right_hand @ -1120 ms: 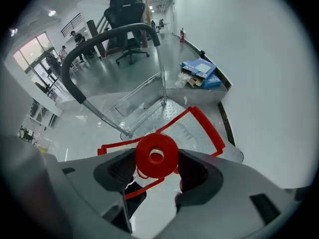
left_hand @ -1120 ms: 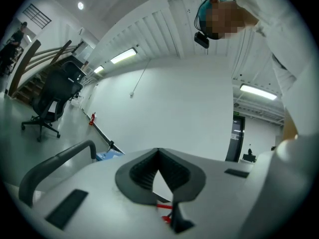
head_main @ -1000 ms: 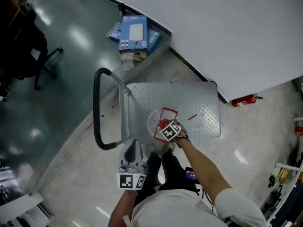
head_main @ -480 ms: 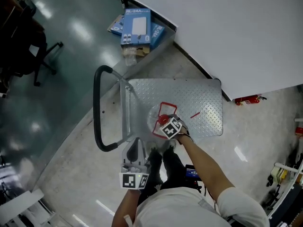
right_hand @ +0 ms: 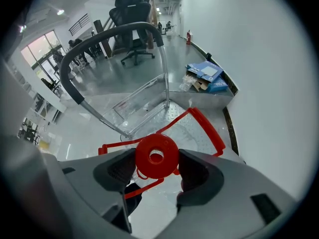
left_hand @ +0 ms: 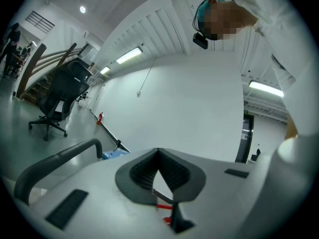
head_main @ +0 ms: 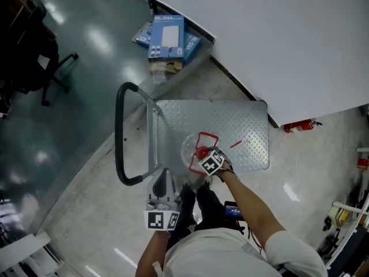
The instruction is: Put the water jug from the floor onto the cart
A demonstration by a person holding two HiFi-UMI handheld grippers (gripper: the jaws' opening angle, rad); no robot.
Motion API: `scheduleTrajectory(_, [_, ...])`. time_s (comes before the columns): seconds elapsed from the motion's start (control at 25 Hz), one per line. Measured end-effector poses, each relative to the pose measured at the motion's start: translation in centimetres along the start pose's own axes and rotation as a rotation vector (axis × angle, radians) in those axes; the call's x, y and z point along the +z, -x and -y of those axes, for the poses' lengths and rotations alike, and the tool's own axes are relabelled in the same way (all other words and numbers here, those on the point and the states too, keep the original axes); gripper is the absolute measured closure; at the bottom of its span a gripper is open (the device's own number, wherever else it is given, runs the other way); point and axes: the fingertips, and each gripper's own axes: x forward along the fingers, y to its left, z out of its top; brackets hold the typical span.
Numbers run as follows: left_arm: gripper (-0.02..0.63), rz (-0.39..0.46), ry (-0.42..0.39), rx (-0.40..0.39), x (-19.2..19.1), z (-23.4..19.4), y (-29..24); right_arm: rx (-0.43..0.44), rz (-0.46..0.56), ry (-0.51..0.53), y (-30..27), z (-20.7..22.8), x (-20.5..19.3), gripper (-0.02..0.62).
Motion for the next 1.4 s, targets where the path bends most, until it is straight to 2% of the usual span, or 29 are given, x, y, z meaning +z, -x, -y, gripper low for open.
scheduleTrajectory(0.2, [0.603,0.017,-0.005,-0.019,0.7,0.6,-0.2,-0.011,0.061,-0.040,1.9,0.6,0.0,0.324])
scheduleTrajectory(0.32, [0.603,0.037,-0.002,-0.028,1.6,1.2,0.0,-0.031,0.155,-0.068,5.5,0.9,1.2,0.325])
scheduleTrajectory(0.36, [0.603,0.047,-0.004,-0.031,2.1,1.5,0.1,-0.057,0.229,-0.091,7.7,1.3,2.1,0.332])
scheduleTrajectory(0.4, [0.603,0.058,-0.010,-0.035,2.6,1.8,0.2,-0.098,0.330,-0.122,10.4,1.9,3.2,0.393])
scheduleTrajectory(0.44, [0.603,0.068,-0.018,-0.040,3.2,2.2,0.2,-0.149,0.442,-0.156,13.6,2.6,4.3,0.497])
scheduleTrajectory(0.48, [0.603,0.076,-0.028,-0.047,3.8,2.5,0.3,-0.199,0.548,-0.186,16.8,3.1,5.2,0.556])
scheduleTrajectory(0.64, [0.603,0.098,-0.045,-0.071,5.4,4.4,1.2,-0.318,0.874,-0.225,27.5,2.8,5.8,0.583])
scheduleTrajectory(0.72, [0.603,0.116,-0.050,-0.080,6.0,5.3,1.3,-0.344,1.001,-0.240,31.1,2.4,5.3,0.583])
scheduleTrajectory(0.8, [0.603,0.134,-0.061,-0.087,6.5,6.1,1.2,-0.334,1.096,-0.288,33.6,2.4,4.8,0.583])
scheduleTrajectory(0.92, [0.603,0.140,-0.075,-0.097,6.5,7.2,1.0,-0.291,1.147,-0.337,34.8,2.1,3.9,0.583])
scheduleTrajectory(1.4, [0.603,0.142,-0.077,-0.089,6.2,8.3,1.0,-0.207,1.152,-0.351,35.2,2.5,3.1,0.584])
